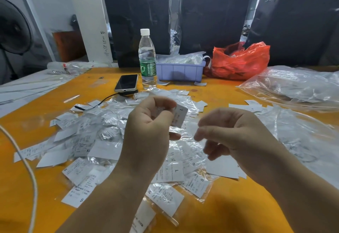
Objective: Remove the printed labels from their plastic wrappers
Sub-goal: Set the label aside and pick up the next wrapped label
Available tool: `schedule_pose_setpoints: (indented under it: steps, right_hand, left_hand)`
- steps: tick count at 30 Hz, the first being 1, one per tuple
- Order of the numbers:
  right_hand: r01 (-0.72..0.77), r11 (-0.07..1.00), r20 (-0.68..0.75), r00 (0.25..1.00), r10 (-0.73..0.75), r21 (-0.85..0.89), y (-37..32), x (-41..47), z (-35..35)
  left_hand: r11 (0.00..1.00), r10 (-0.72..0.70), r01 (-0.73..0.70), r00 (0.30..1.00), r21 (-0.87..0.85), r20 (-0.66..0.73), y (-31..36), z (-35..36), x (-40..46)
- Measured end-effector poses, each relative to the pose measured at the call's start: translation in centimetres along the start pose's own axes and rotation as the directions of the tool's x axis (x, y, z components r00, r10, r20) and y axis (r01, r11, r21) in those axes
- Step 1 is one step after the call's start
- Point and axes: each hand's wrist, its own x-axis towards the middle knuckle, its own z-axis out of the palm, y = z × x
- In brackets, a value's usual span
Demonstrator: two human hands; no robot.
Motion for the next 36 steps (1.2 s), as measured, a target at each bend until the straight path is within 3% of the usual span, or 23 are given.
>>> schedule_pose_setpoints:
  steps: [6, 10, 15, 18, 24, 28, 33, 36]
  right_hand:
    - [-0.081, 0.996, 0.204, 0.975, 0.089, -0.049, -0.1, -0.1, 0.1]
    - [-0.127, 0.989, 0.199, 0.970, 0.139, -0.071, -0.1, 0.0, 0.0]
    - [-0.148, 0.982, 0.220, 0.960, 0.172, -0.118, -0.2, -0.1, -0.1]
    - [-0.150, 0.980, 0.193, 0.966, 0.173, -0.128, -0.4, -0.1, -0.1]
    - [-0.119, 0.993, -0.047, 0.992, 0.118, -0.019, 0.0, 0.3, -0.9]
    - [-0.040, 0.999, -0.168, 0.985, 0.043, 0.017, 0.2, 0.6, -1.0]
    - [-0.039, 0.990, -0.101, 0.993, 0.054, 0.137, -0.2, 0.5, -0.7]
    - [-0.037, 0.993, -0.115, 0.992, 0.050, 0.109, 0.0, 0.4, -0.6]
  left_hand:
    - [0.982, -0.019, -0.039, 0.953, 0.183, 0.303, 0.1, 0.4, -0.6]
    - [0.986, -0.010, -0.041, 0.953, 0.159, 0.302, 0.3, 0.2, -0.5]
    - [0.993, -0.014, -0.033, 0.917, 0.111, 0.398, 0.4, 0.4, -0.6]
    - [0.995, 0.017, -0.052, 0.936, 0.090, 0.351, 0.3, 0.4, -0.6]
    - [1.000, -0.017, 0.020, 0.984, -0.017, 0.180, -0.1, 0.2, -0.1]
    - [0.999, -0.041, 0.041, 0.985, 0.006, 0.165, -0.3, 0.2, 0.0]
    - [0.998, -0.048, 0.042, 0.986, 0.041, 0.158, -0.5, 0.4, -0.2]
    - [0.996, -0.076, 0.066, 0.983, 0.068, 0.167, -0.6, 0.6, -0.3]
